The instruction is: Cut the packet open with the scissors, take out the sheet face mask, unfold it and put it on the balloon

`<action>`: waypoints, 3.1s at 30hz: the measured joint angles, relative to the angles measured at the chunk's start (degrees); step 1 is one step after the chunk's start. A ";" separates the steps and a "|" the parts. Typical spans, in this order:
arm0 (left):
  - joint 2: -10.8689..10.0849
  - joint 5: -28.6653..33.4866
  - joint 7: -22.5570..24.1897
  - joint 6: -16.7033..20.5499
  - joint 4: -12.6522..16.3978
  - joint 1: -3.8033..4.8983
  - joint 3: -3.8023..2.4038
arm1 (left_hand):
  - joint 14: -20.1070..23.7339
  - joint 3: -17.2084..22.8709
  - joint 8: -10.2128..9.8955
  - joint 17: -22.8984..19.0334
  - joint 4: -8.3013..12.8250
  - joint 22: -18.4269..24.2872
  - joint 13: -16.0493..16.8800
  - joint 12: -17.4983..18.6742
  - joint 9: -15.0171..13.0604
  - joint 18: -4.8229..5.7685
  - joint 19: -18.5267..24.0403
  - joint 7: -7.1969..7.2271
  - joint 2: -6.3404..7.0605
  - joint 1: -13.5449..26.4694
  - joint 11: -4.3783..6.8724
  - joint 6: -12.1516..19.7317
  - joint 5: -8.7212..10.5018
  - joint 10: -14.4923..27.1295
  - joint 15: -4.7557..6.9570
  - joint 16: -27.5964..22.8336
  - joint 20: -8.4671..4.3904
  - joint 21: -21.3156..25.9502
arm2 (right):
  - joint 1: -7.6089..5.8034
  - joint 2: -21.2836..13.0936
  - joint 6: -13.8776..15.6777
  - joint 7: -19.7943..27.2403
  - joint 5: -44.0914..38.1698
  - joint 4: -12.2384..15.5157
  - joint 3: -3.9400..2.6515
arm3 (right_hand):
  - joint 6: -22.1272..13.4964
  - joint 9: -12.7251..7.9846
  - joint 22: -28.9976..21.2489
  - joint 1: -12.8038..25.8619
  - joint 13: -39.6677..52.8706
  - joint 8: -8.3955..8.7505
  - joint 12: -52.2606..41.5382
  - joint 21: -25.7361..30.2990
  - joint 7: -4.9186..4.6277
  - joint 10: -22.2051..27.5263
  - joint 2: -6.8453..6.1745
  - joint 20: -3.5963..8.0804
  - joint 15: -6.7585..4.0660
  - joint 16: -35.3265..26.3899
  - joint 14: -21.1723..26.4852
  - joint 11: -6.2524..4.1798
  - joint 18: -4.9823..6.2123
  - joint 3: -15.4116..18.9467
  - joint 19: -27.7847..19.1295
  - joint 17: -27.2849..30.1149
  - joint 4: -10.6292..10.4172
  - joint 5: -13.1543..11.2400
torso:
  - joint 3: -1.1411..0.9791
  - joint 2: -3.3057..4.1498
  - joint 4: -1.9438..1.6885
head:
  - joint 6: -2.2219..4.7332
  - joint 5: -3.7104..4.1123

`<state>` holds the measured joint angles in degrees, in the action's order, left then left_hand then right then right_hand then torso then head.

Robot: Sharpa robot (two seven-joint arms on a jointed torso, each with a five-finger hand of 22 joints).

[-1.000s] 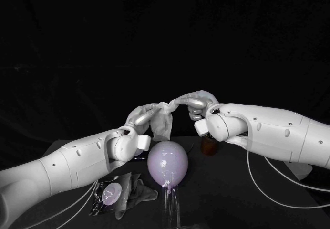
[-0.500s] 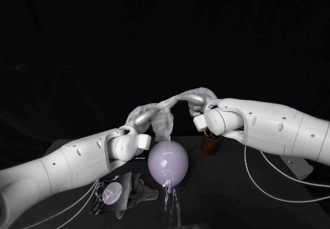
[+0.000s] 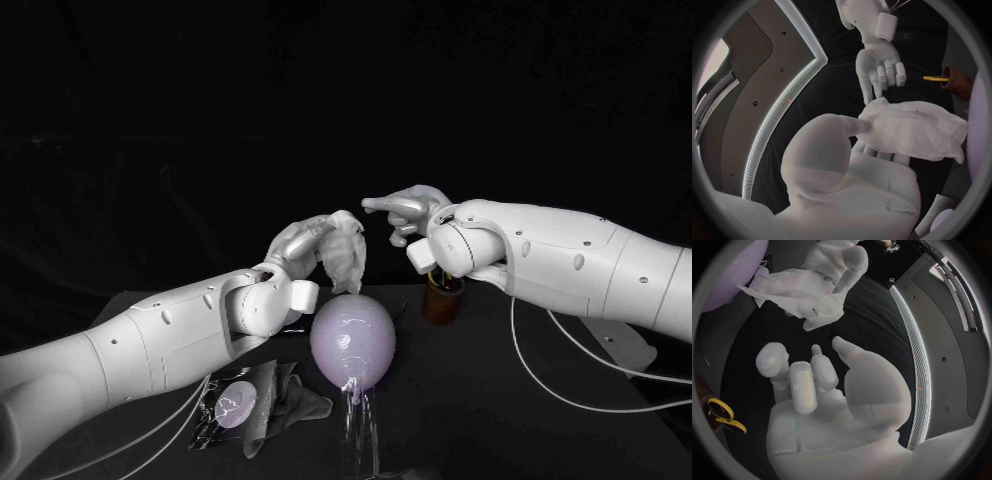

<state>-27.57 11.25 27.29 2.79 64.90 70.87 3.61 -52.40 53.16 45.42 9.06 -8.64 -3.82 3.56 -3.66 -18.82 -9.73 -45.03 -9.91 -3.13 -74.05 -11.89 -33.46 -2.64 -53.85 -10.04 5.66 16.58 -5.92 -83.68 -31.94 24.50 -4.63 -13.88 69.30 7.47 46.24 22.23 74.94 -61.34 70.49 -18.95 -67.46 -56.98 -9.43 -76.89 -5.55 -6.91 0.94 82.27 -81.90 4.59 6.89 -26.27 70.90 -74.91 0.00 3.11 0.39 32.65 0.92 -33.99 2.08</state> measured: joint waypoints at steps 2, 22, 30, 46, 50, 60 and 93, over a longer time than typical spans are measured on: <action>-0.01 0.29 -0.01 -0.24 0.03 0.00 0.00 | 0.00 0.30 0.78 0.00 -0.30 0.00 0.00 0.00 -0.31 0.01 0.00 0.28 0.12 0.39 -0.23 0.87 0.00 -0.23 0.00 0.00 0.00 0.00 | -0.03 0.07 -0.59 -0.38 -0.68 -0.37 0.05 | -0.20 -0.07 -0.47 -0.21 -5.36 0.61 6.45 5.55 -0.17 3.82 -0.21 -0.17 0.07 -3.10 2.95 0.11 0.70 1.03 -2.98 2.00 -0.56 0.00 | -0.02 -0.01 0.01 | -0.01 0.00; -1.19 2.42 -1.12 -0.56 2.13 0.00 0.01 | -0.43 -6.03 -0.41 -0.11 -1.00 -0.11 0.02 0.00 1.16 0.05 -2.09 0.79 4.48 3.15 -1.32 7.69 -0.03 0.52 -0.42 -0.43 0.01 0.00 | 0.66 -5.43 9.58 15.45 -18.55 1.20 1.21 | 8.80 0.11 -21.96 -11.77 -47.13 2.35 49.45 33.73 1.18 7.62 -0.71 0.30 -0.77 -39.16 15.09 -0.75 3.31 -5.05 -7.36 37.49 1.84 -0.33 | -0.06 -0.02 0.00 | 0.10 -0.46; -1.91 2.65 -2.03 0.21 3.48 0.02 0.02 | -0.58 -9.00 -1.07 -0.11 -1.65 -0.16 0.02 0.00 2.14 0.08 -3.43 0.94 5.04 3.72 -1.31 6.85 -0.03 0.51 -0.49 -0.42 -0.11 -0.64 | 2.59 -8.48 15.66 19.48 -35.73 9.43 1.30 | 12.80 -0.86 -1.60 -10.44 -22.02 4.71 22.19 -2.31 3.55 -3.13 -2.75 3.22 -3.07 -6.86 -0.98 -3.75 -0.81 -3.06 7.30 6.00 2.55 1.02 | -0.09 -0.03 0.03 | 0.08 -0.76; -1.92 2.77 -2.92 3.84 3.75 0.02 0.02 | -2.39 -13.01 -5.07 0.14 0.66 -0.10 0.08 -0.02 6.18 0.03 -4.66 -0.53 7.40 0.48 0.67 -4.37 -0.03 -3.99 0.71 -0.42 -0.29 -0.64 | 5.14 -7.17 24.63 6.76 -67.27 15.11 1.28 | 13.96 -1.15 0.01 -6.22 4.59 6.39 -11.92 -21.47 3.30 -6.99 -6.97 2.58 -3.22 7.44 -2.15 -3.31 -3.42 0.10 12.72 -0.19 -0.65 8.78 | 0.03 0.03 -0.12 | -0.07 -0.24; -1.91 2.78 -2.99 4.67 3.73 0.02 0.02 | -2.70 -13.16 -5.07 0.19 0.81 -0.10 0.14 -0.33 6.45 -0.22 -4.75 -0.75 7.05 0.13 1.06 -5.96 -0.03 -5.39 1.02 -0.42 -0.20 -0.63 | 5.40 -6.37 25.68 3.52 -71.35 15.30 1.28 | 14.51 -1.02 0.01 -5.77 4.59 6.39 -11.91 -21.47 3.43 -6.99 -7.41 2.58 -3.21 7.44 -2.15 -3.31 -3.42 0.83 12.72 -0.17 -1.38 8.78 | 0.01 0.01 -0.08 | -0.11 -0.30; -1.88 2.79 -3.01 5.88 3.86 0.03 0.02 | -3.31 -13.81 -5.31 0.25 1.46 -0.10 0.14 -0.33 6.82 -0.21 -4.96 -1.05 7.08 -0.95 1.75 -8.53 -0.03 -6.49 1.24 -0.42 -0.40 -0.63 | 6.20 -3.97 26.48 -3.39 -79.07 13.91 1.28 | 14.51 -0.81 -0.04 -5.54 4.57 6.39 -11.24 -21.01 3.43 -6.98 -7.64 2.58 -3.20 7.42 -2.14 -3.31 -3.42 2.07 12.70 0.01 -2.62 6.62 | 0.01 -0.01 -0.05 | -0.22 -0.35; -2.00 2.60 -2.87 6.13 4.42 0.01 0.02 | -3.94 -13.71 -5.75 0.35 2.49 -0.11 0.12 -0.33 7.45 -0.02 -5.59 -1.47 7.04 -2.28 2.67 -10.96 -0.02 -8.63 1.84 -0.41 -0.59 -0.63 | 7.43 -0.31 25.04 -11.71 -88.40 9.74 1.26 | 17.22 0.60 -0.04 -7.01 4.46 3.65 -10.57 -21.00 5.13 -7.14 -6.84 2.92 -3.54 7.33 -2.05 -3.99 -3.42 4.05 13.00 -0.03 -4.60 4.41 | -0.03 0.00 -0.01 | -0.48 -0.41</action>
<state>-29.57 13.84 24.42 8.92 69.32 70.88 3.63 -56.34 39.45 39.67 9.41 -6.15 -3.92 3.68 -3.99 -11.37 -9.75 -50.61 -11.38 3.91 -76.32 -9.22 -44.42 -2.66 -62.48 -8.20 5.25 16.00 -6.56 -76.25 -32.25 49.54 -16.34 -102.28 79.04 8.73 63.46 22.83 74.90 -68.35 74.94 -15.29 -78.03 -77.97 -4.30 -84.03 -12.39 -3.99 -2.60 89.60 -83.94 0.60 3.47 -22.22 83.90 -74.94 -4.60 7.52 0.36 32.65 0.92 -34.48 1.68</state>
